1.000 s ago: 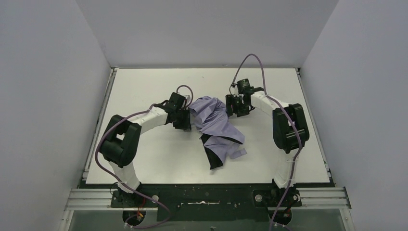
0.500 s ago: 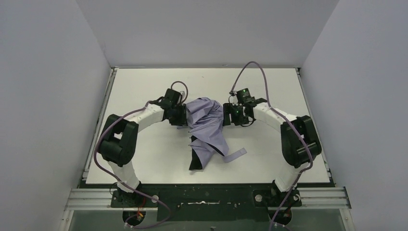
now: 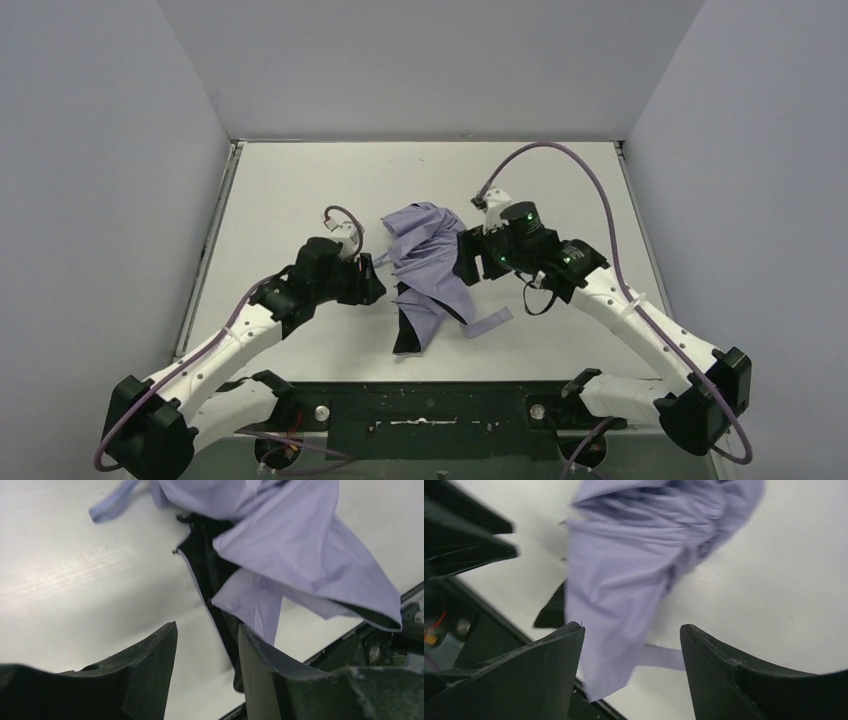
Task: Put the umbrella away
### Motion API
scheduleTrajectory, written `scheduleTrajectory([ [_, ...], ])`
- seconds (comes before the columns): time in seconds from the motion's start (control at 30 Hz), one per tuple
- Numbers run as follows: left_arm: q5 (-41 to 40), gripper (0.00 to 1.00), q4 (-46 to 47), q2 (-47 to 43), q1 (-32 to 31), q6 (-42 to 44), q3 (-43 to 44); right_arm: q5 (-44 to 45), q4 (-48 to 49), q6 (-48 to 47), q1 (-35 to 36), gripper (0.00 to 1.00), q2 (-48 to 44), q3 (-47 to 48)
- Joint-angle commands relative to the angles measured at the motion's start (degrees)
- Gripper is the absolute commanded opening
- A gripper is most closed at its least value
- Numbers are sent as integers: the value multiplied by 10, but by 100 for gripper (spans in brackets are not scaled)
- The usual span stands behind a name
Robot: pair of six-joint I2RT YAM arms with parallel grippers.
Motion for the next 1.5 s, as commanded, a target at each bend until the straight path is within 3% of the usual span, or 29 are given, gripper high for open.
scheduleTrajectory([
  [0.0,-25,45,25,-78,-26,-53,-62,11,-16,-14,138,72,-34,10],
  [0.13,-91,44,18,-161,-25,-113,-118,15,-36,-62,244,71,23,55],
  [0.23,-84,44,32,-192,-26,-119,-140,51,-67,-139,275,72,103,103],
  [0.4,-61,43,30,-205,-28,-120,-150,103,-75,-283,276,83,203,182],
  [0.67,-50,43,24,-260,-29,-142,-182,55,-90,-462,248,97,311,258],
  [1.33,-21,44,30,-270,-29,-144,-192,-39,-81,-502,193,99,443,299],
  [1.47,-21,44,30,-274,-29,-145,-195,-17,-57,-493,182,95,453,284],
])
